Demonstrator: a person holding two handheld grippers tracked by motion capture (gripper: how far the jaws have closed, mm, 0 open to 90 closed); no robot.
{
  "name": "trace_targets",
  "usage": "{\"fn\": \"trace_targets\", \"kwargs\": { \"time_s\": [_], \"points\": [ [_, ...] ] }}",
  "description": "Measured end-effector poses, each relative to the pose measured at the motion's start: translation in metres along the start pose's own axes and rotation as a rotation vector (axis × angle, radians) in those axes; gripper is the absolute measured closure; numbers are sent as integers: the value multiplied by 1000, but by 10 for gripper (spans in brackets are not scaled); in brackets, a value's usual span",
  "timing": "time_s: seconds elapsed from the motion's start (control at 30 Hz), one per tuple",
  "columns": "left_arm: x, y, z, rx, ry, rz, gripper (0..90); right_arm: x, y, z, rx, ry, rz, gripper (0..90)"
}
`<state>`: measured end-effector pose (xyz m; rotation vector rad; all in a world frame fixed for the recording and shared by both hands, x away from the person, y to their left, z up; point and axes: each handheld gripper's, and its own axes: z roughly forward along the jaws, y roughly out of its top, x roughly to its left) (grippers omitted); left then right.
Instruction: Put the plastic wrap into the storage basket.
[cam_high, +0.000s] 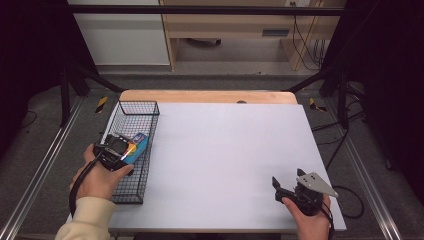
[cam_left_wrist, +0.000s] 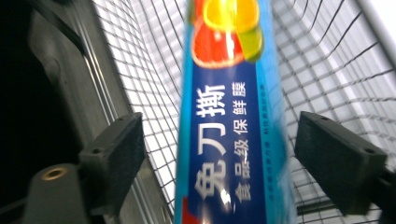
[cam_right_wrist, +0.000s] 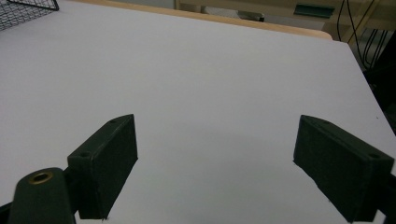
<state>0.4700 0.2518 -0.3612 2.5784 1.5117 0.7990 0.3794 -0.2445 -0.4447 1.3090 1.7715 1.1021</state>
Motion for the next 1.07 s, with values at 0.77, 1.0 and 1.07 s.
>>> {"fn": "trace_targets", "kwargs": {
  "time_s": [0.77,1.0,1.07],
  "points": [
    [-147,32,-12,-706,-460,155,87,-11,-2,-5,-16,-29,9,32],
    [-166,14,12,-702,-501,190,75,-8,-3,2,24,-26,-27,51],
    [-166,8,14,-705,-503,193,75,-8,-3,4,35,-30,-32,59]
  ]
}}
